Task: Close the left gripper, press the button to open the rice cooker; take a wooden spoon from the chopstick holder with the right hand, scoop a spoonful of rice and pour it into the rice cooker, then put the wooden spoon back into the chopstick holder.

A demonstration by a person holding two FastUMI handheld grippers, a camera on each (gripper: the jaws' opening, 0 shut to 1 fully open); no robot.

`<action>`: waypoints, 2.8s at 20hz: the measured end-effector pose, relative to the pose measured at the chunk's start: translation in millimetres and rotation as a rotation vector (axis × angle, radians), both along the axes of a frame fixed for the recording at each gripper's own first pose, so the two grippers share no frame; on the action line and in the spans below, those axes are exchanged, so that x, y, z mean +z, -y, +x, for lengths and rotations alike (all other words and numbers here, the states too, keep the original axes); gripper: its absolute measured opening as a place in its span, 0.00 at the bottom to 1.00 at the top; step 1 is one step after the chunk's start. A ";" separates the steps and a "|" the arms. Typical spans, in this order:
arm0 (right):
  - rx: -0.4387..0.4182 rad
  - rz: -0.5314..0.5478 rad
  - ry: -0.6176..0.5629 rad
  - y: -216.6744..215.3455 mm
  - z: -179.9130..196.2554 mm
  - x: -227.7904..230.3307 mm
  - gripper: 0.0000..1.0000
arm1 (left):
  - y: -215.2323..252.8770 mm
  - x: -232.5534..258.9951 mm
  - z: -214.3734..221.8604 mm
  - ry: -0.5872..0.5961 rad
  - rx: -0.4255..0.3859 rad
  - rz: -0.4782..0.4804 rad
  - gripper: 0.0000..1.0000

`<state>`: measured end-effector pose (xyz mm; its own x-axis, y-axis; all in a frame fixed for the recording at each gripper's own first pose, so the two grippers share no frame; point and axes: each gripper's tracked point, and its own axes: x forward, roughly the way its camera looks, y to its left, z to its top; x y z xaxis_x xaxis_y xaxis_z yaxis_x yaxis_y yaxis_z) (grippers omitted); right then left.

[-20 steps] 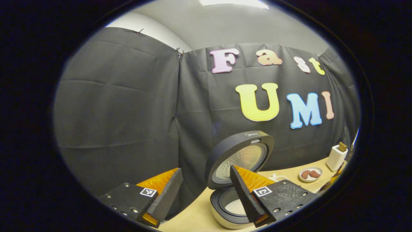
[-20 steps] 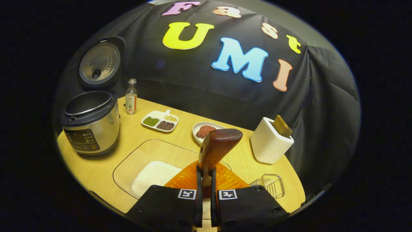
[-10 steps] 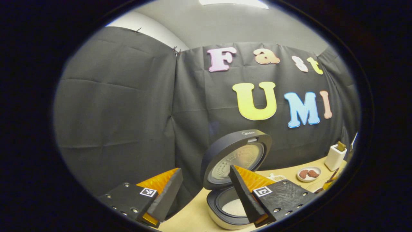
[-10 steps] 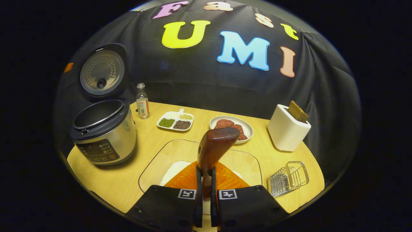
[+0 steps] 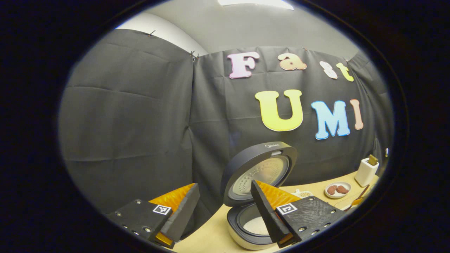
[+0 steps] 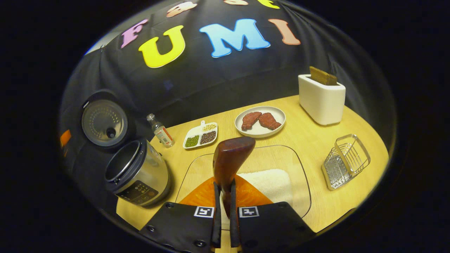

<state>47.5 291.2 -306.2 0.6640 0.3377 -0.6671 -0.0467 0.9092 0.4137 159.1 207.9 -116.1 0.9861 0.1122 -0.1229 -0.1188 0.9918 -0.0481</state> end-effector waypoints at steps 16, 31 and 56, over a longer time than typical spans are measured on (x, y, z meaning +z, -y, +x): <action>-0.291 0.543 -0.230 55.3 12.9 -1.0 0.12 | 17.2 28.4 -7.6 0.027 -0.025 0.037 0.91; -0.279 0.871 -0.260 12.5 36.9 92.0 0.11 | 11.4 25.7 -17.7 0.038 -0.009 -0.001 0.90; 0.145 0.781 -0.227 -235.0 53.2 127.1 0.11 | -111.3 -7.0 -93.9 -0.038 0.247 0.026 0.90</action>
<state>100.7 526.2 -179.1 0.4558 0.8315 -0.3176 0.0196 0.3473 0.9375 65.2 319.2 -123.1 0.9230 0.3527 -0.1535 -0.3589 0.9333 -0.0135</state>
